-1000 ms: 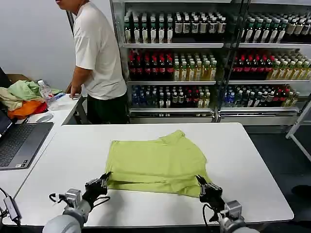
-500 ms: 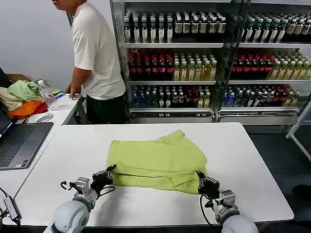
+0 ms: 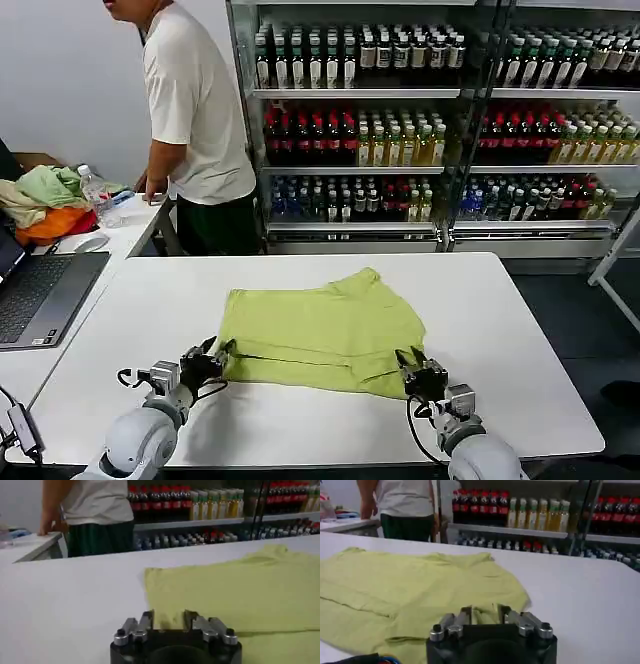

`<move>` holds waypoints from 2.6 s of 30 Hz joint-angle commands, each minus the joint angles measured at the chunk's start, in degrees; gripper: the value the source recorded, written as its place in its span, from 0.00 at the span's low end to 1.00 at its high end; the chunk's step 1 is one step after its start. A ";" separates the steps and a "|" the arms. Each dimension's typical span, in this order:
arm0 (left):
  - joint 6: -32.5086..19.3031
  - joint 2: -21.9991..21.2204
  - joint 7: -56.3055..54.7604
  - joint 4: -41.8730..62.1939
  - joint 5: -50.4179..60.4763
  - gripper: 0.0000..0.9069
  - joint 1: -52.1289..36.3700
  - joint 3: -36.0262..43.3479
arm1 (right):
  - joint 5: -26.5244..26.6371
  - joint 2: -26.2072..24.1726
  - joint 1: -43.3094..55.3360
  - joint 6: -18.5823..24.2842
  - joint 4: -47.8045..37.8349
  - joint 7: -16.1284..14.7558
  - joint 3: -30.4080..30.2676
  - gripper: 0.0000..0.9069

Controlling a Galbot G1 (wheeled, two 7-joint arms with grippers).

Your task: Fold and organize the clothes.

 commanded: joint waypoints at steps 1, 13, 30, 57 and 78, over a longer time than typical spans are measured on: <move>0.59 1.04 -2.10 -7.88 -2.32 1.00 5.59 -2.54 | 0.13 -1.67 -7.90 -0.61 5.04 0.45 4.35 1.00; 2.54 -1.39 -7.20 -3.77 -0.98 0.04 5.30 1.00 | 0.21 -0.29 -9.75 -0.33 1.98 1.63 3.27 0.14; 2.82 -2.07 -6.02 -1.02 -1.98 0.06 3.83 2.12 | 1.96 -0.35 -8.04 -0.54 0.79 1.20 1.54 0.00; 2.55 -0.47 -4.24 -18.02 0.59 0.04 24.88 -7.55 | -2.95 -1.98 -24.19 0.57 13.64 -0.88 6.95 0.00; 2.25 -0.14 -3.69 -18.09 3.05 1.00 26.52 -9.10 | -5.33 -1.47 -26.09 0.57 15.96 -0.34 6.91 1.00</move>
